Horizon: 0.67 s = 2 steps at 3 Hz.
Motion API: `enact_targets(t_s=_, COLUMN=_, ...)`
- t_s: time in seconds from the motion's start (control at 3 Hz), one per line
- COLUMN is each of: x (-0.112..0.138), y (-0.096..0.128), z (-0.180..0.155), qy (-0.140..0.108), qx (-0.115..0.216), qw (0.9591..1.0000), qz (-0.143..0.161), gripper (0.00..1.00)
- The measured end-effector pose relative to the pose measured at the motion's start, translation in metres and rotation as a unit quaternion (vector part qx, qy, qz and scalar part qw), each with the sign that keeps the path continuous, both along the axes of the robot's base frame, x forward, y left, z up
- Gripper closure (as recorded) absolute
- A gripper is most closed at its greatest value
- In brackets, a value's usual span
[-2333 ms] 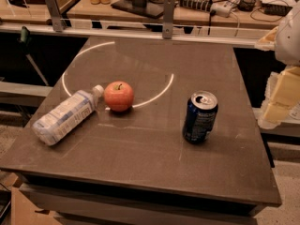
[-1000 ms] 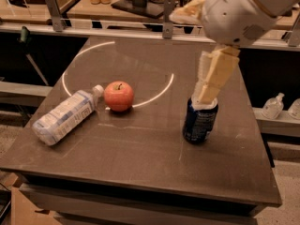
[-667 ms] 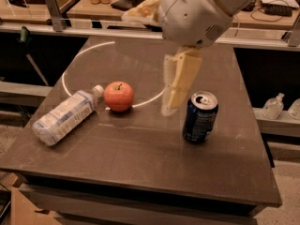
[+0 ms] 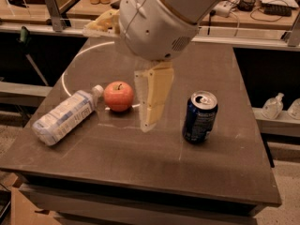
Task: Pick blue plastic bottle
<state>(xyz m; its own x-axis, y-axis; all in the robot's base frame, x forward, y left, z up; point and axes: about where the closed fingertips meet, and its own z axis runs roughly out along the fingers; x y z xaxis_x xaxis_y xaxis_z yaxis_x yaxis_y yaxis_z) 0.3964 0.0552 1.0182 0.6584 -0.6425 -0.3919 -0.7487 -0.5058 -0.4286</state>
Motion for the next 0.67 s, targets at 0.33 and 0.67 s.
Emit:
enact_targets(t_s=0.33, x=0.010, y=0.019, z=-0.008, qy=-0.010, qx=-0.014, qw=0.9996, qz=0.022, gripper=0.00)
enact_targets(t_s=0.67, x=0.024, y=0.048, z=-0.030, qy=-0.022, qx=-0.042, qw=0.9967, qz=0.066, gripper=0.00)
